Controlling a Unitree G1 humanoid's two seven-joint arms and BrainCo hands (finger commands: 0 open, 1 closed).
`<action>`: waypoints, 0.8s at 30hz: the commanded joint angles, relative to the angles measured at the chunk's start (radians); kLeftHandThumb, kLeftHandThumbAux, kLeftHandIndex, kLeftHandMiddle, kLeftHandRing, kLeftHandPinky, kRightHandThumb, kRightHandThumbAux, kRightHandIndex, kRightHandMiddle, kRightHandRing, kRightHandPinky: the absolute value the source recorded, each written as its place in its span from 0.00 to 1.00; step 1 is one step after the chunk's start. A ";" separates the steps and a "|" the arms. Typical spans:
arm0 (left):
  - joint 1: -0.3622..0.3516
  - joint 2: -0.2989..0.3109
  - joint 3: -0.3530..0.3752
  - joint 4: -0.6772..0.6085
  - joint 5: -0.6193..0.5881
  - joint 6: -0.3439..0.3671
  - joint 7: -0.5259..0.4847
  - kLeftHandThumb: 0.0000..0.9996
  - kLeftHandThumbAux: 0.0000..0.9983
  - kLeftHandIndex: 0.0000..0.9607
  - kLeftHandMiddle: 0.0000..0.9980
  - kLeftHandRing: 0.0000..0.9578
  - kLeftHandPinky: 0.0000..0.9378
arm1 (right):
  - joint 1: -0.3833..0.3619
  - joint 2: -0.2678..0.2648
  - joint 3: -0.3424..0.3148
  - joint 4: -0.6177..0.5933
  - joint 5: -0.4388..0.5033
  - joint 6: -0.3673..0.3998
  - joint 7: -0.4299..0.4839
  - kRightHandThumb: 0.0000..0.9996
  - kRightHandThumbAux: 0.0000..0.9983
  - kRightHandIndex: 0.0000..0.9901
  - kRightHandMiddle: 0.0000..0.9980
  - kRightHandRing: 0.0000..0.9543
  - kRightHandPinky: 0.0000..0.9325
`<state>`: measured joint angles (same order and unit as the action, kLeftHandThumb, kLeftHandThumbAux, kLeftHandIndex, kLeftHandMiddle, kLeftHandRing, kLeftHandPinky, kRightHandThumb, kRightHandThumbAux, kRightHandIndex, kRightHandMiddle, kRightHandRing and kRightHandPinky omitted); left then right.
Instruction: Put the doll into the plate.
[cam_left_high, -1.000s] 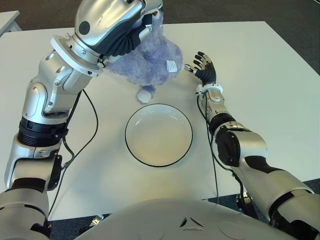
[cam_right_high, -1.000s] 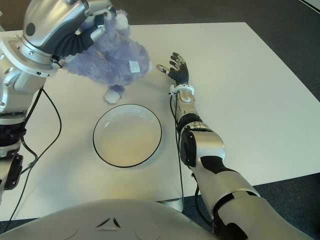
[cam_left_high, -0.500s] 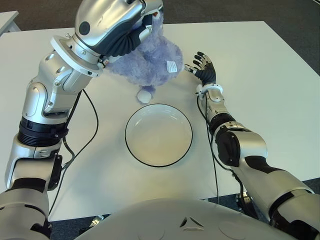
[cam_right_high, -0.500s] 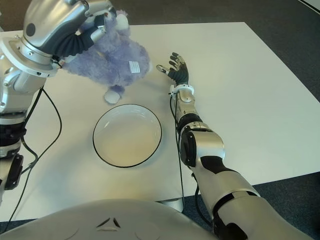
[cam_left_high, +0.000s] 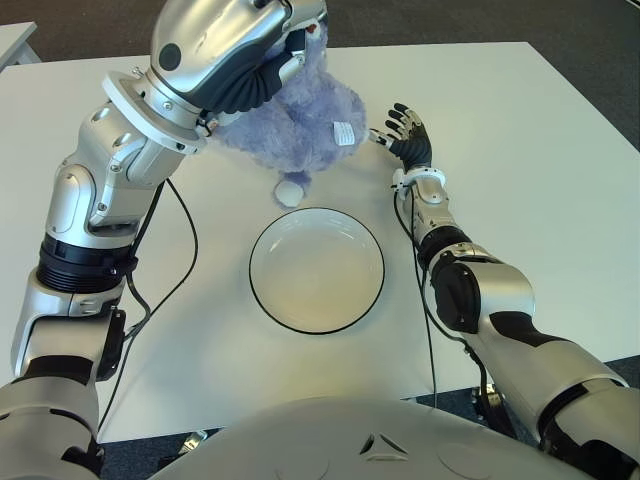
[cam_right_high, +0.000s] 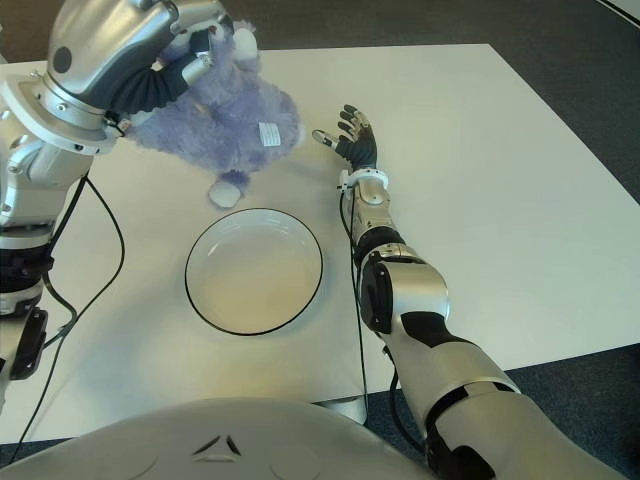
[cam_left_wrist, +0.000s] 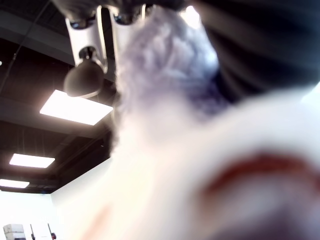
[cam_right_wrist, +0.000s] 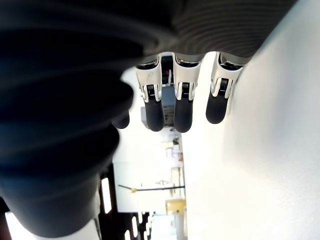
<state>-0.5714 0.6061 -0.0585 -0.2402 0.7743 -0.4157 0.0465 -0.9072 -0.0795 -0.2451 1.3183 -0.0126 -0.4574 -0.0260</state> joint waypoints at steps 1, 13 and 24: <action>-0.001 -0.006 0.001 0.005 0.000 0.000 0.002 0.71 0.71 0.45 0.69 0.74 0.81 | 0.013 0.006 0.000 0.018 0.000 0.030 0.001 0.00 0.88 0.14 0.15 0.14 0.15; -0.002 -0.007 0.003 0.010 0.001 -0.004 0.004 0.71 0.71 0.45 0.69 0.74 0.81 | 0.012 0.007 0.000 0.019 -0.001 0.031 0.000 0.00 0.88 0.14 0.15 0.14 0.15; -0.002 -0.007 0.003 0.011 0.001 -0.005 0.004 0.71 0.71 0.45 0.69 0.74 0.81 | 0.012 0.007 0.000 0.019 -0.001 0.031 0.000 0.00 0.88 0.14 0.15 0.14 0.15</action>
<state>-0.5714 0.6011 -0.0584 -0.2352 0.7745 -0.4176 0.0465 -0.9074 -0.0797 -0.2452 1.3184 -0.0127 -0.4563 -0.0256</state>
